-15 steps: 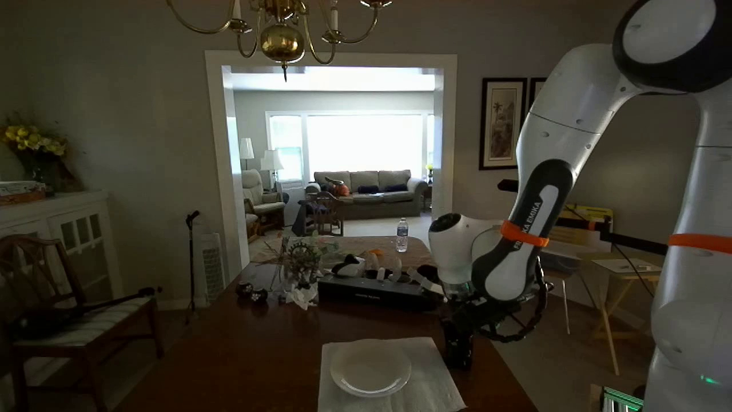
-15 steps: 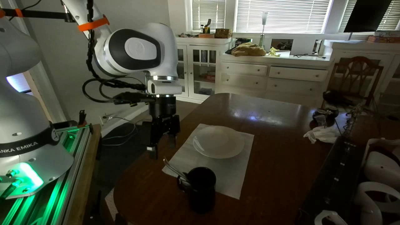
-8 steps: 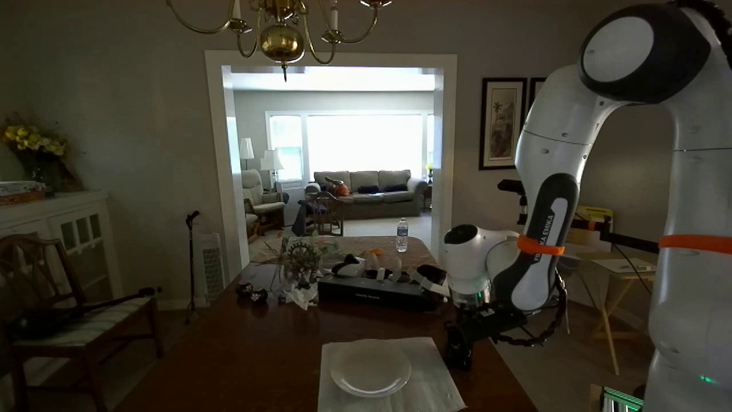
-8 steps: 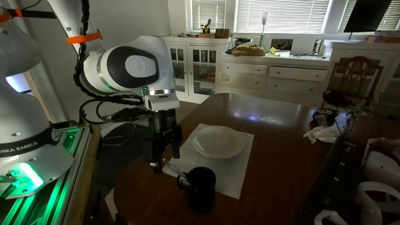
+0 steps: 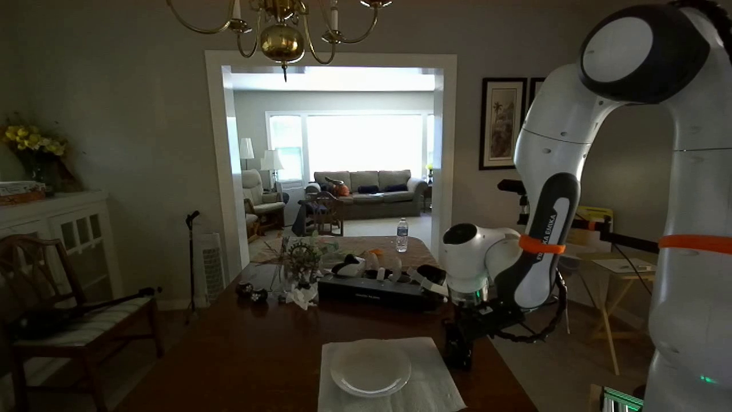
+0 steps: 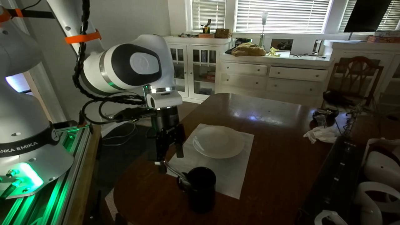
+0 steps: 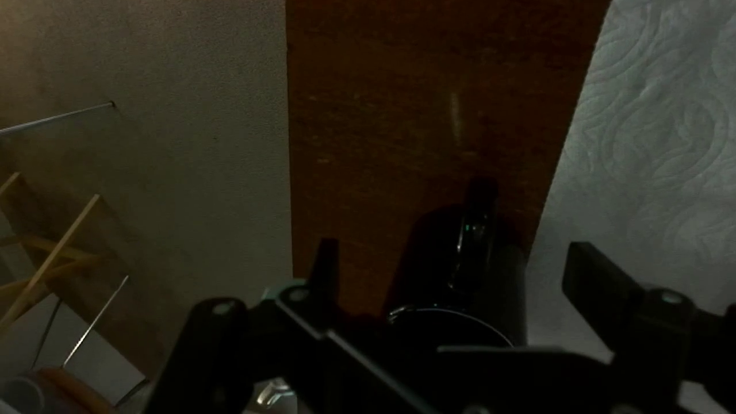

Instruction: Put the silver fork in the black mug then place the mug on the white plate.

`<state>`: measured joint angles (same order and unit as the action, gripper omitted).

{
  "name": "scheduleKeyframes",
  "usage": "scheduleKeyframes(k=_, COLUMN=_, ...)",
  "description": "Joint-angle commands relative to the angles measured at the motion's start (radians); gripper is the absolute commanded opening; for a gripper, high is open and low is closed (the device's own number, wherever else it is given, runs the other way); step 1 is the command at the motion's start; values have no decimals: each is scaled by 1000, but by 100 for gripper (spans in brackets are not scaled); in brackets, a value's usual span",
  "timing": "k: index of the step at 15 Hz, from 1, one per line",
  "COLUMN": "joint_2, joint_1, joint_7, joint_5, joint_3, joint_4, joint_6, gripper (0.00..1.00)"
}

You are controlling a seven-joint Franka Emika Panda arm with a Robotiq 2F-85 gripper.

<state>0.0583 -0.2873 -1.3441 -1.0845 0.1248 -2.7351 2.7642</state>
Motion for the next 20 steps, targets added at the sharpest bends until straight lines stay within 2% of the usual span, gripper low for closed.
scheduleKeyframes(k=1, joint_2=26, joint_1=4, joint_7=-93, joint_5=-108, joint_3=6, joint_4=23, joint_6=1, gripper=100)
scheduleKeyframes(k=2, joint_2=29, joint_1=5, joint_7=-102, joint_5=-118, joint_3=4, joint_4=24, joint_6=0, gripper=100)
scheduleKeyframes(k=3, joint_2=32, joint_1=5, joint_7=-115, joint_5=-132, joint_3=3, joint_4=25, joint_6=0, gripper=89)
scheduleKeyframes(k=5, joint_2=37, joint_1=5, joint_7=-134, joint_5=-152, joint_3=3, joint_4=25, joint_6=1, gripper=78)
scheduleKeyframes(k=7, joint_2=47, joint_1=3, joint_7=-140, joint_5=-154, joint_3=4, joint_4=20, joint_6=5, gripper=74)
scheduleKeyframes(k=8, joint_2=51, joint_1=3, joint_7=-147, joint_5=-158, joint_3=4, joint_4=21, joint_6=5, gripper=68)
scheduleKeyframes(k=9, joint_2=56, joint_1=3, joint_7=-153, joint_5=-163, joint_3=5, joint_4=21, joint_6=7, gripper=68)
scheduleKeyframes(k=11, joint_2=64, joint_1=2, joint_7=-174, joint_5=-183, joint_3=8, joint_4=24, joint_6=10, gripper=52)
scheduleKeyframes(k=13, joint_2=66, joint_1=-1, joint_7=-209, joint_5=-224, joint_3=14, joint_4=28, joint_6=21, gripper=56)
scheduleKeyframes(k=14, joint_2=66, joint_1=-2, joint_7=-231, joint_5=-249, joint_3=16, joint_4=31, joint_6=24, gripper=50)
scheduleKeyframes(k=16, joint_2=66, joint_1=-2, joint_7=-276, joint_5=-301, joint_3=21, joint_4=38, joint_6=28, gripper=60)
scheduleKeyframes(k=20, joint_2=77, joint_1=-4, joint_7=-354, joint_5=-376, joint_3=23, joint_4=55, joint_6=50, gripper=59)
